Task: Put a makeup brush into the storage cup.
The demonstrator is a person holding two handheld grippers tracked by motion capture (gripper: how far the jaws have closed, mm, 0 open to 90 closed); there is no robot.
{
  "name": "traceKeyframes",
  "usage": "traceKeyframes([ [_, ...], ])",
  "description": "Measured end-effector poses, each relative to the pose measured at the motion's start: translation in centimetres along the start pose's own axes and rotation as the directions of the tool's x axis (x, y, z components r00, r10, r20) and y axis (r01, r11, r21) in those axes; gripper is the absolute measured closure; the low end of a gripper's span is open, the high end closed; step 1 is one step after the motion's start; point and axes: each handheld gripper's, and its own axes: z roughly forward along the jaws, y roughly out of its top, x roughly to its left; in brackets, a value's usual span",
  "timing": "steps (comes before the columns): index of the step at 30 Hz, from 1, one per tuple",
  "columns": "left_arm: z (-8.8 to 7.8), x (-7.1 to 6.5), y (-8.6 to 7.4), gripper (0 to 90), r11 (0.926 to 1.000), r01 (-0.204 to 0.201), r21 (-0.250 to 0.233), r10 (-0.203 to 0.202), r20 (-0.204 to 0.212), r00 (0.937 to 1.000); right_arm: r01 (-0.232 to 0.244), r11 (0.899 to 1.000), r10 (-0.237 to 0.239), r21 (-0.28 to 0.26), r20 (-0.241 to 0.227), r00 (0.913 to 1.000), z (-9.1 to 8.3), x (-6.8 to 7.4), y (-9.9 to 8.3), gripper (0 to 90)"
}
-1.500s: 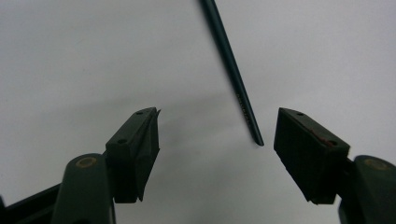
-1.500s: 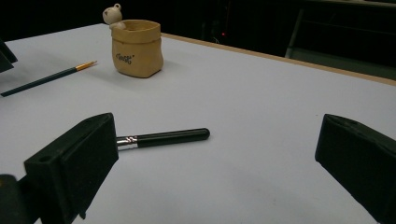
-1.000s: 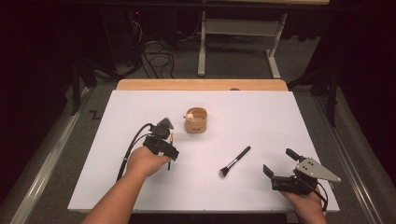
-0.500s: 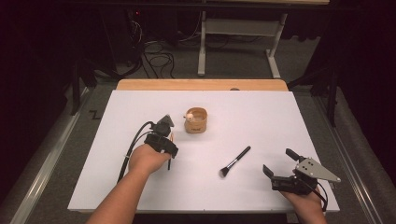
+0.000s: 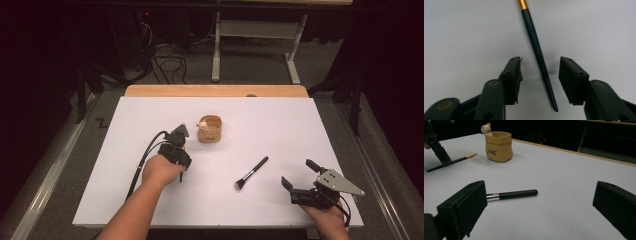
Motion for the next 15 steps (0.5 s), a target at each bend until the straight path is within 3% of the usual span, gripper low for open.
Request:
traceKeyframes([
  [7,0.19,-0.19,0.18,65.5,0.9999,0.002,0.01,-0.002,-0.013,0.9999,0.008,1.0,-0.008,-0.001,0.0,1.0,0.04,0.01,-0.01,0.2],
  [12,0.35,-0.49,0.25,67.5,0.9997,-0.01,0.022,0.01,-0.021,0.9997,0.013,1.0,-0.013,-0.001,-0.001,0.9999,0.08,0.01,-0.02,0.2],
  [15,0.41,-0.77,0.25,69.0,0.9994,-0.025,0.025,0.027,-0.046,0.9986,0.011,1.0,-0.011,-0.002,0.001,0.9999,0.06,0.0,-0.01,0.2],
])
